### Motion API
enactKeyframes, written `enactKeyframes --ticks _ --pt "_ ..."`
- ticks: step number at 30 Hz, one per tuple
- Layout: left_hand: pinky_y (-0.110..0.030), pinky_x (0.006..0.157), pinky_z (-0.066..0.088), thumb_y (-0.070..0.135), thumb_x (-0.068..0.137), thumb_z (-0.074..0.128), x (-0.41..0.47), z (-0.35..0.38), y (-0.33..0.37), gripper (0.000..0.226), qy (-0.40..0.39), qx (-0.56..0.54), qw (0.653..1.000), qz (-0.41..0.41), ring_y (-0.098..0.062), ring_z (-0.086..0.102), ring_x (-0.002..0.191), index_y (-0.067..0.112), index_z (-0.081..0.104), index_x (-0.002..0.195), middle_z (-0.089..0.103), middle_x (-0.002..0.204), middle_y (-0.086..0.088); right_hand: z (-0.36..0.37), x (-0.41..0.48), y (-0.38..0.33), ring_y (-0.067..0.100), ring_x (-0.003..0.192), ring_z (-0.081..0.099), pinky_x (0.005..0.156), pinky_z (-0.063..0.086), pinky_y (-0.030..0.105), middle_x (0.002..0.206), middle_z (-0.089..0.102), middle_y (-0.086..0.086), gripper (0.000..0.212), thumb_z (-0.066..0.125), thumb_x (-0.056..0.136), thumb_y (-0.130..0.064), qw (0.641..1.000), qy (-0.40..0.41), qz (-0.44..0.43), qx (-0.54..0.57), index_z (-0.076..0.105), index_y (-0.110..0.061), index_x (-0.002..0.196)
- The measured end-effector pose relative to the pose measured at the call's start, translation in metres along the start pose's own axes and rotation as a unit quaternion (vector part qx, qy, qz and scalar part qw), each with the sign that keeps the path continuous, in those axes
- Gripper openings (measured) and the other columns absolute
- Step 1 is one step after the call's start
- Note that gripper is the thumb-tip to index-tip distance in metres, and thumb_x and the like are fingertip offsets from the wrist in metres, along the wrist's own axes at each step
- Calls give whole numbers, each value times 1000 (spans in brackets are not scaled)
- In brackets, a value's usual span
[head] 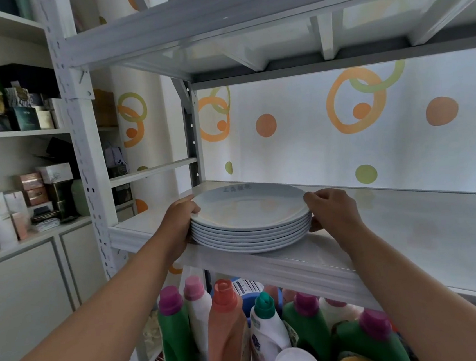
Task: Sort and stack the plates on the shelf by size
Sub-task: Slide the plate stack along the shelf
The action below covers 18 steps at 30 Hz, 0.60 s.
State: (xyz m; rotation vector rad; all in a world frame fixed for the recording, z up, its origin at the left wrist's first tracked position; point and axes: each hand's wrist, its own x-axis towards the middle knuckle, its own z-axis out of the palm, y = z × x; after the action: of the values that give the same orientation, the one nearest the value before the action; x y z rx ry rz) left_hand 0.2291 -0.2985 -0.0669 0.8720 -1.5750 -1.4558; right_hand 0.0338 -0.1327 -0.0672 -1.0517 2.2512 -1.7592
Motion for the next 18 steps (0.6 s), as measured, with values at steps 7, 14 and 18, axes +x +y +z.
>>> enactKeyframes --ticks 7,14,18 --pt "-33 72 42 -1 84 39 -1 3 2 30 19 -16 1000 10 -27 53 86 19 59 73 57 93 -14 0 0 0 27 61 68 72 60 40 62 60 4 24 49 82 -18 1000 6 -24 -11 59 -11 61" --pt "-34 71 37 12 87 43 -6 16 -7 15 82 -35 996 20 -23 50 85 9 52 76 54 88 -11 7 -8 3 34 79 64 74 59 45 80 63 12 29 43 85 -25 998 -34 29 47 63 -5 76" --pt "-34 68 32 6 87 37 1 18 -12 15 103 -22 994 40 -24 46 81 6 45 74 48 82 -13 13 -19 10 24 76 55 72 45 35 78 59 7 29 38 89 -31 999 -50 -1 21 57 -10 83"
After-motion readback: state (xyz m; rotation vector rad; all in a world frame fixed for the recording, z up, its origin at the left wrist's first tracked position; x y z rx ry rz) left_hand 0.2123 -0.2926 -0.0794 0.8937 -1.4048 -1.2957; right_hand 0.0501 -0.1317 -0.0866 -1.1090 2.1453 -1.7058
